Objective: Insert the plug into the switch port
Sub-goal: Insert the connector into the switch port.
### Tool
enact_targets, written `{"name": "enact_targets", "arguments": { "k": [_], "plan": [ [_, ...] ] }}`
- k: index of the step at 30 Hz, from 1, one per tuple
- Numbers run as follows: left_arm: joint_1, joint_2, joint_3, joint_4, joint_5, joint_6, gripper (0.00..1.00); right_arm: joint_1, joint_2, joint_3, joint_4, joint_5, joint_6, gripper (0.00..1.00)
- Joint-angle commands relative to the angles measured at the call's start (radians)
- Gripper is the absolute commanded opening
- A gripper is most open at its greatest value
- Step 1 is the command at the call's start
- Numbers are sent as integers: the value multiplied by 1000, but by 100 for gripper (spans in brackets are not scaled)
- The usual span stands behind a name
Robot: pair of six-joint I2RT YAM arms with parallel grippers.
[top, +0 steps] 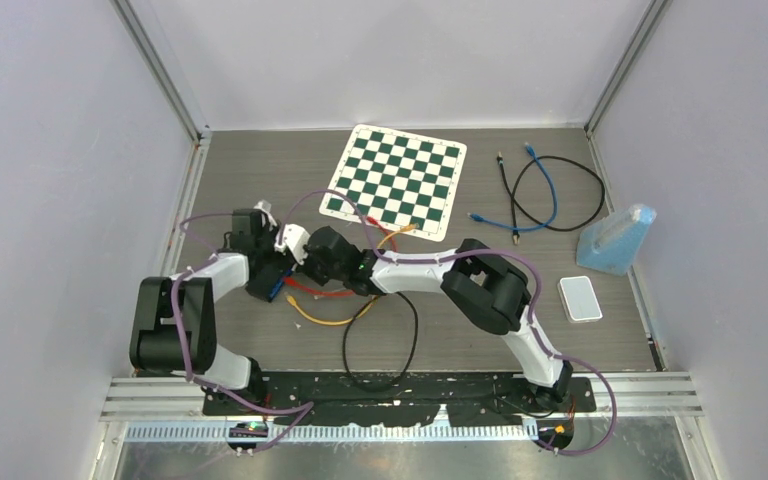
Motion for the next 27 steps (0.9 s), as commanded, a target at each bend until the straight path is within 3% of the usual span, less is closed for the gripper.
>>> {"name": "enact_targets", "arguments": {
  "k": [1, 7, 15, 22, 27],
  "plan": [
    [-39, -4, -46, -362, 169, 39, 0, -31, -119, -60, 539, -71, -142, 5],
    [9, -94, 87, -523, 76, 118, 0, -48, -186, -259, 537, -107, -244, 5],
    [77, -159, 219, -622, 19, 169, 23, -74, -220, -382, 583, -196, -236, 5],
    [127, -195, 246, -650, -39, 226, 37, -82, -243, -372, 465, -293, -257, 5],
    [165, -182, 284, -683, 10, 314, 48, -77, -292, -441, 513, -284, -267, 5]
  ]
}}
